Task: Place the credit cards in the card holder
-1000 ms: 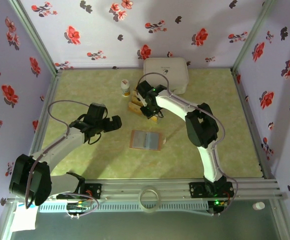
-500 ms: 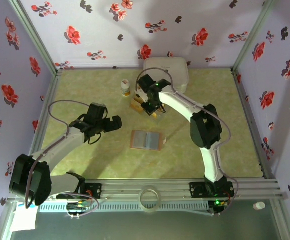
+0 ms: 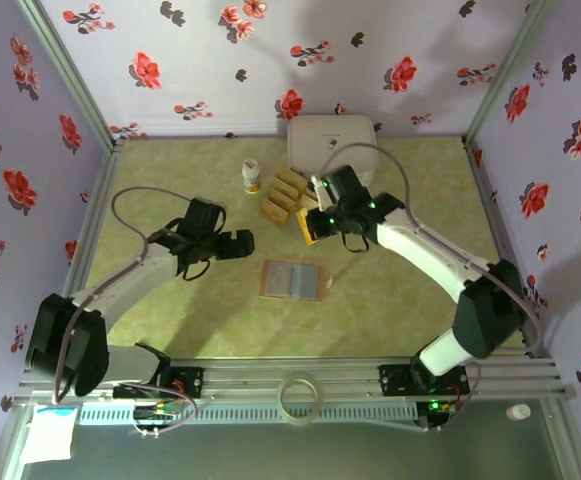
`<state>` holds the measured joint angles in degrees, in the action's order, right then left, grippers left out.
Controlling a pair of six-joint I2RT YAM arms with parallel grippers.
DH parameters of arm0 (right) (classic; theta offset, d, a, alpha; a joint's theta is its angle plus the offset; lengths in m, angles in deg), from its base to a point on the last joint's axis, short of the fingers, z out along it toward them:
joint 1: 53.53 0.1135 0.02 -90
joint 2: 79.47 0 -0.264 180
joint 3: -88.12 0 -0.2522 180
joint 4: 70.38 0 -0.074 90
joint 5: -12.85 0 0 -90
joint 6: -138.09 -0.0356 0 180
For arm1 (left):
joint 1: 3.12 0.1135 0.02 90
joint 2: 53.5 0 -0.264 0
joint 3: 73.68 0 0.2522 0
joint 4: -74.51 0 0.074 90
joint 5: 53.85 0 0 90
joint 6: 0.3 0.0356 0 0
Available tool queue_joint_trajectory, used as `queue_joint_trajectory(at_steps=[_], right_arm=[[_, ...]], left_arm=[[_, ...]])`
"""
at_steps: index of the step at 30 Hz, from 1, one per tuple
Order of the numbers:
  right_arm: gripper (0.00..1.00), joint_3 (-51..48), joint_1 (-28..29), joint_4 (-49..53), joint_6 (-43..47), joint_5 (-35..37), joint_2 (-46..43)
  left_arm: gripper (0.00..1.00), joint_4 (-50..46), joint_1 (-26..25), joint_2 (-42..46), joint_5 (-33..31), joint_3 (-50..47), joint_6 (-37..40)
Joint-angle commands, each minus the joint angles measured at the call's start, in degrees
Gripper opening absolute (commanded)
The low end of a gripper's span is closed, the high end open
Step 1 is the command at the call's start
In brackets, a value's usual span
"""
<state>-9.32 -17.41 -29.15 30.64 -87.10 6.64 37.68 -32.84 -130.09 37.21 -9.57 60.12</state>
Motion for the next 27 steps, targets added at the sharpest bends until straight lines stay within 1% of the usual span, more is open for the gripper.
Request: queue_joint_trajectory(at_steps=[1,4,7,10,16,23,27], right_arm=[[0.0,-12.53,-0.7,-20.89,-18.14,-5.3,-5.4],[0.0,-22.12,-0.7,-31.1,-25.58,-5.03,-9.57],[0.0,-29.32,-0.7,-39.28,-30.66,-4.17,-11.83],[0.0,-33.4,-0.7,-44.07,-33.37,-4.22,-11.98],[0.0,-39.0,0.38,-52.31,-36.92,-2.6,-10.78],[0.0,-42.22,2.13,-58.84,-38.08,-1.82,-7.42],[0.0,-43.24,3.62,-60.87,-37.76,-0.89,-5.64]], left_arm=[[1.0,-3.19,-3.13,-2.83,-3.76,2.63,4.6],[1.0,-2.89,-5.98,-5.17,-6.63,2.72,5.61],[1.0,-2.06,-8.75,-7.42,-9.22,2.59,6.36],[1.0,-1.03,-10.73,-9.79,-10.64,2.56,6.53],[1.0,-0.05,-13.48,-13.56,-13.14,3.66,7.51],[1.0,1.32,-14.91,-15.37,-13.72,4.09,8.14],[1.0,1.78,-15.46,-16.12,-14.06,3.8,7.96]])
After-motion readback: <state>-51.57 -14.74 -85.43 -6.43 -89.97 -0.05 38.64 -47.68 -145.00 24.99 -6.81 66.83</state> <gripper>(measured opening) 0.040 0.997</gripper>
